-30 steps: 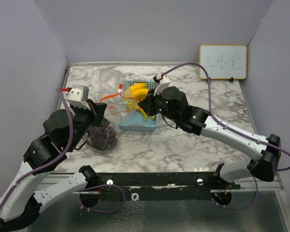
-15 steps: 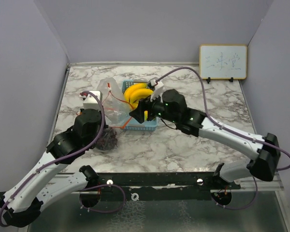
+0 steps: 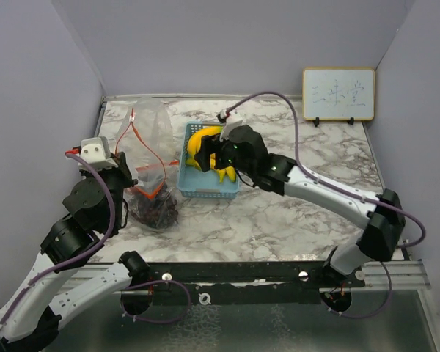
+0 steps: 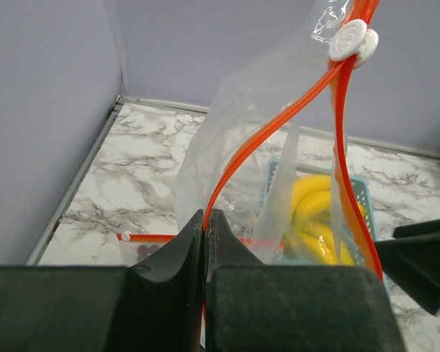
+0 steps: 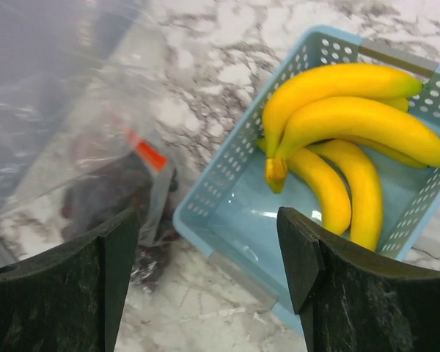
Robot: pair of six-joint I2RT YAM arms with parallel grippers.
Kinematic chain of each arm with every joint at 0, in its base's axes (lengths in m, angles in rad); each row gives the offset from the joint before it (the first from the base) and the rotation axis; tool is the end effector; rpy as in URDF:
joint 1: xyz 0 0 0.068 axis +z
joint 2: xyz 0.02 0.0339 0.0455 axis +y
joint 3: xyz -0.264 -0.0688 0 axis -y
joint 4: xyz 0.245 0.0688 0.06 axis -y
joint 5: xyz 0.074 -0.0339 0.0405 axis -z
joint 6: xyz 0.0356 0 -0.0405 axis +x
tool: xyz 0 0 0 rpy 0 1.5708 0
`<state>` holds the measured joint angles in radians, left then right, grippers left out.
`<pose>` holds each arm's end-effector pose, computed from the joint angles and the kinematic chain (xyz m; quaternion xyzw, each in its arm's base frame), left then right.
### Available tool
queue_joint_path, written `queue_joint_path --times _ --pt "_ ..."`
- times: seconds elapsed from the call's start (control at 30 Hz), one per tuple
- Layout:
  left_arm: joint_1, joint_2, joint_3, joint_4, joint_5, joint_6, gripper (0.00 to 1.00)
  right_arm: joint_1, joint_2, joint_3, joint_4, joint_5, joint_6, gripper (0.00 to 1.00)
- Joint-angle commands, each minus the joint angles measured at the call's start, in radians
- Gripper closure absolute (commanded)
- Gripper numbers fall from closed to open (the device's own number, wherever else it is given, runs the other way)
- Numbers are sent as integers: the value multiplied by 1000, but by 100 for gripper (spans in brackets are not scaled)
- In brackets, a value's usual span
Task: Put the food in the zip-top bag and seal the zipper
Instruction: Open the zipper of the food storage bag, then pick up the fake fruit from the bin.
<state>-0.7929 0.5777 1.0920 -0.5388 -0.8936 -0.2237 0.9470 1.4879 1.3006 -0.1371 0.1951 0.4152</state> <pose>0.0751 -0.0367 0.4281 -0.1084 0.7042 -0.0364 0.7007 0.2120 0.2827 0.3552 -0.1575 0.7947 0.3043 0.5011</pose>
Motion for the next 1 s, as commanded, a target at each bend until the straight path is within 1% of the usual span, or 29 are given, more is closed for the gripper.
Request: queue_joint_path --times 0.0,0.13,0.37,0.47,0.7,0.87,0.9,0.93,0.97 --pt "4 2 10 43 -6 36 100 -47 210 147 -110 50 1 24" --pt "4 -2 7 29 13 28 100 -92 375 252 -116 -19 9 25" --pt "4 -51 -21 48 27 38 100 -122 565 365 -78 -147 -16 28" --pt "3 -67 -41 55 31 38 100 -123 631 411 -70 -170 -21 29" --pt "4 -66 -49 58 42 41 100 -126 724 466 -97 -195 -20 30" --pt "4 -65 -54 57 58 31 100 -134 753 433 -75 -159 -17 31" --pt "4 -66 -55 56 60 28 100 -139 758 426 -70 -160 -15 34" --pt "3 -66 -58 56 63 27 100 -141 760 416 -63 -156 -11 39" --pt "4 -66 -58 56 64 25 100 -143 760 405 -56 -146 -5 51"
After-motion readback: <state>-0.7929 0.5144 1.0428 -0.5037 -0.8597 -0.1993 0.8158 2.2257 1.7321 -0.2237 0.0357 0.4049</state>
